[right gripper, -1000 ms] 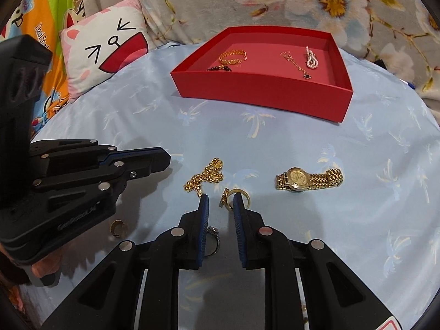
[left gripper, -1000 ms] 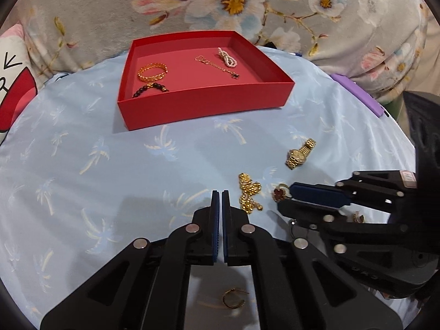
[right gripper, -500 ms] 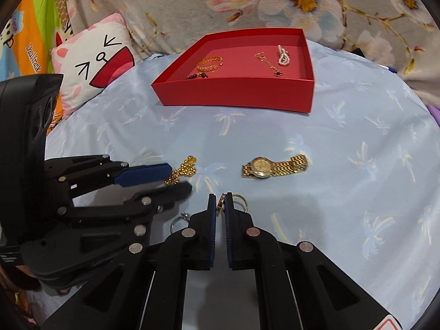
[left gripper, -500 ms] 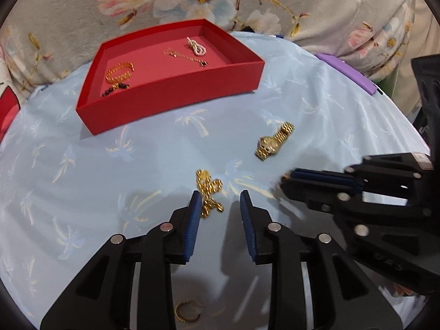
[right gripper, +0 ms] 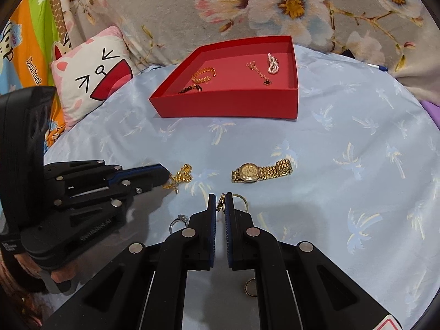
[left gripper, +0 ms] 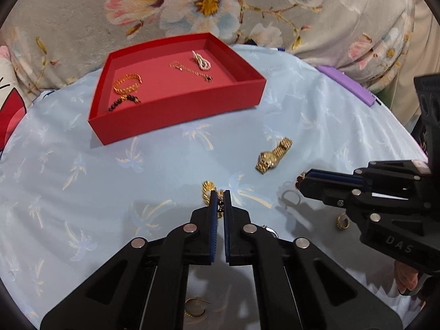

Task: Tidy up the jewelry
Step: 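Carry chain and hoop into the red box and open both tools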

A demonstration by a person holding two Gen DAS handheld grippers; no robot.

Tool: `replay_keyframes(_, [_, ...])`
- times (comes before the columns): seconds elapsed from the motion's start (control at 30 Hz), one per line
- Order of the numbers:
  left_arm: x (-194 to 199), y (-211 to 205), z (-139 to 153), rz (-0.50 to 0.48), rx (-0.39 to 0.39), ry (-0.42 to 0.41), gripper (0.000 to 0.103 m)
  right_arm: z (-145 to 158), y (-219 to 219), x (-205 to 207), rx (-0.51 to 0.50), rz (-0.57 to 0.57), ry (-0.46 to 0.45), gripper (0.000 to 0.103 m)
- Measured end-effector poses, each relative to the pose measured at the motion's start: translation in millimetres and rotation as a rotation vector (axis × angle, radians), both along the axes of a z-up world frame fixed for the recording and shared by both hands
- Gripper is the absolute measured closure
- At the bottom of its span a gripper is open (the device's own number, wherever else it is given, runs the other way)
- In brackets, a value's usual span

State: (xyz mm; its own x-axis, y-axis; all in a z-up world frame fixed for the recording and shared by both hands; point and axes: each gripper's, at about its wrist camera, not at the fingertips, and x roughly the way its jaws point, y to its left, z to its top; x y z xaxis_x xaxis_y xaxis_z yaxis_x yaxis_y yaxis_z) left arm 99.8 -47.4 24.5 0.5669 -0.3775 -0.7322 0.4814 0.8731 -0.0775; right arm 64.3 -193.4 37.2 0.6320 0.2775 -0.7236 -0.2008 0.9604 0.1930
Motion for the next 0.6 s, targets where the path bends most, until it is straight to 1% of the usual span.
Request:
replay_keyframes(0.17, [-0.4,16.4,26.0,0.032,-0.041,-0.043,0.100,11.4,-3.8,-3.0,0.004,-0.010,-0.032,0.098])
replay_keyframes(0.3, [1.8,26.4,44.9,0.054,-0.058,-0.067,0.100,21.2,-5.5,-3.1,0.005,-0.013,-0.052,0.098])
replay_keyframes(0.37, [4.5,30.9,56.8,0.066,-0.060,-0.083,0.100,27.9,-6.8,-1.4,0.025,-0.007,-0.054,0.098])
replay_keyframes(0.47, [8.5,34.7,76.0,0.079,-0.055,-0.118,0.100,42.6,-9.2,3.0,0.039,-0.005,-0.073,0.098])
replay_keyframes(0.6, [22.5,35.6,104.2,0.087,-0.056,-0.162,0.100,70.0,-8.1,21.0,0.011,0.005,-0.110,0.098])
